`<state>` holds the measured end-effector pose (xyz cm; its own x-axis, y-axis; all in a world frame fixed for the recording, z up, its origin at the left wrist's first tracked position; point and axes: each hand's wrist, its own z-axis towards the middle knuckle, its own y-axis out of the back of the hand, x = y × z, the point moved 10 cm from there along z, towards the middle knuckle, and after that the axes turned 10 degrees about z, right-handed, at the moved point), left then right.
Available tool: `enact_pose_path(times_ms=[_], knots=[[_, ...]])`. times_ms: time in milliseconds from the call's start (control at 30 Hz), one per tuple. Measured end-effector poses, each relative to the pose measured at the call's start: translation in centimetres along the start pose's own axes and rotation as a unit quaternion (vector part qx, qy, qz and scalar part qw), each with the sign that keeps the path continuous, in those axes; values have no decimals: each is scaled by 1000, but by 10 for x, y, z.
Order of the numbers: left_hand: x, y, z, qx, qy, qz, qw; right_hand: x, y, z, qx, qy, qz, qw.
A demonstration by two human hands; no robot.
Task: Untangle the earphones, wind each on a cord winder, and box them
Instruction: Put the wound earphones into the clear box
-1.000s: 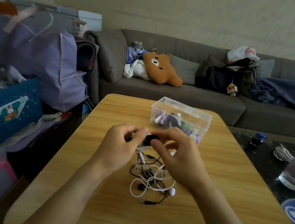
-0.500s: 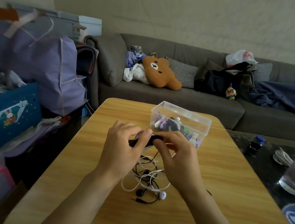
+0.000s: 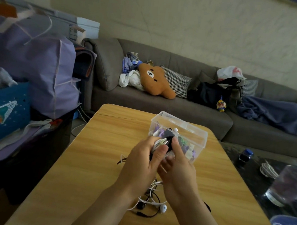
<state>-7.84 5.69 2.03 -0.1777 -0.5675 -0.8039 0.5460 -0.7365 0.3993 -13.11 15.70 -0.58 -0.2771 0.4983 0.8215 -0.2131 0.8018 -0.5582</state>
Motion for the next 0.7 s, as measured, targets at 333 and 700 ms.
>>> enact_pose_path(times_ms=[333,700], knots=[[6,9,18,-12,37,128,991,110,-28,71,-17,169,-540,824],[57,-7,-4,270,136,343,889,118,7,161,-85,82,-776,620]])
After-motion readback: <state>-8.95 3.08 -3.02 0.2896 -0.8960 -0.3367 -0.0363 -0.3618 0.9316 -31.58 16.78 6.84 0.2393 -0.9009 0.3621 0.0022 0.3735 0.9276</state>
